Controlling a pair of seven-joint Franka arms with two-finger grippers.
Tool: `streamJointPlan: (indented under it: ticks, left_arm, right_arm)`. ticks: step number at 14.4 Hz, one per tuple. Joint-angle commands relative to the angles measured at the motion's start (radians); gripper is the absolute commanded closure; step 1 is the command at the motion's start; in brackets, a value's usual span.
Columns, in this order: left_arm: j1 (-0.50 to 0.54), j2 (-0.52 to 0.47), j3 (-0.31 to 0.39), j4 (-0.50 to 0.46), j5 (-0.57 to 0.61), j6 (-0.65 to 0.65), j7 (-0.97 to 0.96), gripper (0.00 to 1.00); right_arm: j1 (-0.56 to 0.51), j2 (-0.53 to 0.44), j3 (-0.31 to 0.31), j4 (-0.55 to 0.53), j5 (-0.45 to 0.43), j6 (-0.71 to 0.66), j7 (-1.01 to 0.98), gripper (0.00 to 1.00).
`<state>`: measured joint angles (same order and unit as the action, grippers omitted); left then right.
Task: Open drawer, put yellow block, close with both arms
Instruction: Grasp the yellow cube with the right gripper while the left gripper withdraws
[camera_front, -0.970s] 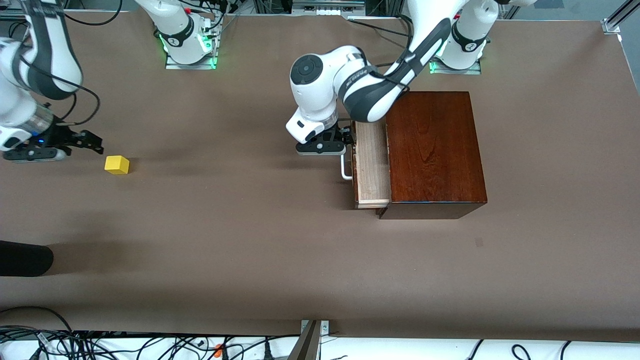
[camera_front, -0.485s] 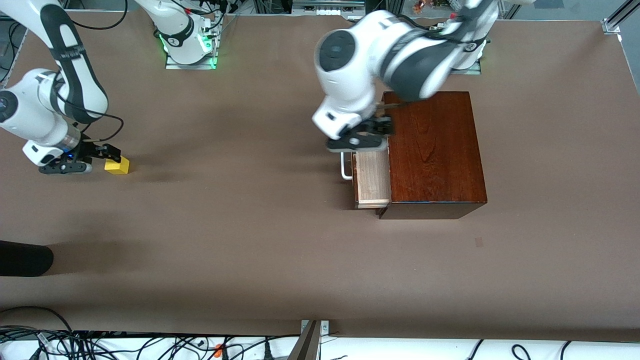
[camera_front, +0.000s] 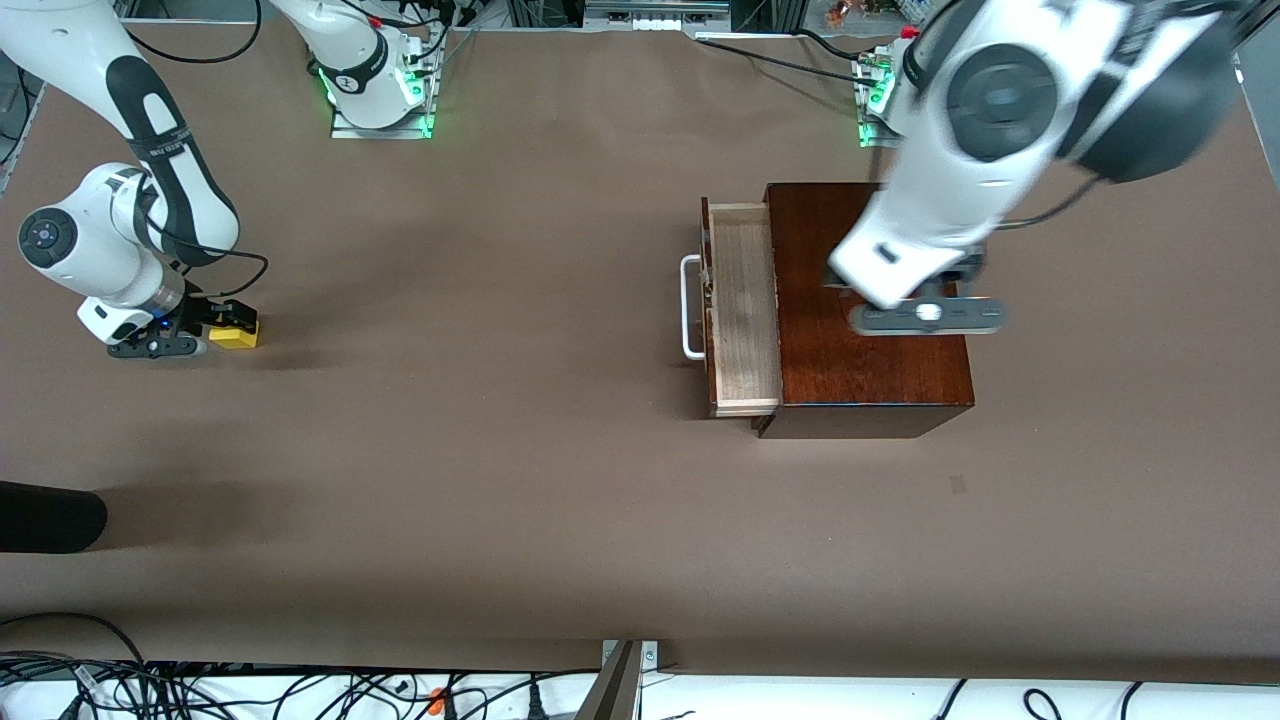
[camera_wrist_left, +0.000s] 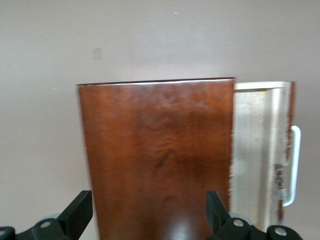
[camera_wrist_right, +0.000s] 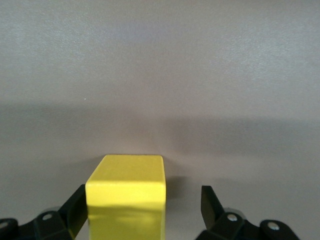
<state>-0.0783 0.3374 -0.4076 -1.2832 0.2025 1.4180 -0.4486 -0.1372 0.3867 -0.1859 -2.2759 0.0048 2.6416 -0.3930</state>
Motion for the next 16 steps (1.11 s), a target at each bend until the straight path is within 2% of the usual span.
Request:
streamJointPlan:
  ticks: [1,2,3,4,5,6,8,10,12,16]
  left_arm:
    - [0.054,-0.072,0.018,-0.027,-0.046,-0.025,0.135,0.00]
    - [0.060,-0.090,0.059,-0.034,-0.060,-0.024,0.187,0.00]
    - [0.048,-0.122,0.129,-0.063,-0.090,-0.022,0.249,0.00]
    - [0.026,-0.162,0.212,-0.102,-0.130,-0.008,0.310,0.00]
    - [-0.004,-0.190,0.296,-0.145,-0.164,0.012,0.371,0.00]
    - [-0.014,-0.222,0.347,-0.189,-0.173,0.038,0.411,0.00]
    - [-0.020,-0.303,0.375,-0.316,-0.161,0.172,0.412,0.00]
    - [-0.018,-0.343,0.444,-0.396,-0.170,0.274,0.418,0.00]
    - [-0.018,-0.348,0.464,-0.404,-0.172,0.269,0.424,0.00]
    - [-0.020,-0.339,0.440,-0.351,-0.172,0.173,0.420,0.00]
  right_arm:
    - [-0.010,0.012,0.008,0.018,0.012,0.008,-0.033,0.60]
    - [-0.010,0.011,0.008,0.018,0.012,0.005,-0.035,0.79]
    - [-0.009,0.006,0.010,0.021,0.012,0.000,-0.033,0.92]
    - [-0.009,-0.005,0.011,0.021,0.014,-0.006,-0.032,1.00]
    - [-0.007,-0.032,0.013,0.027,0.014,-0.032,-0.032,1.00]
    - [-0.005,-0.067,0.014,0.051,0.014,-0.095,-0.030,1.00]
    - [-0.004,-0.127,0.014,0.155,0.014,-0.293,-0.032,1.00]
    - [-0.004,-0.167,0.029,0.292,0.017,-0.511,-0.029,1.00]
    - [-0.001,-0.199,0.045,0.427,0.017,-0.717,-0.020,1.00]
    - [0.001,-0.221,0.091,0.671,0.017,-1.030,0.038,1.00]
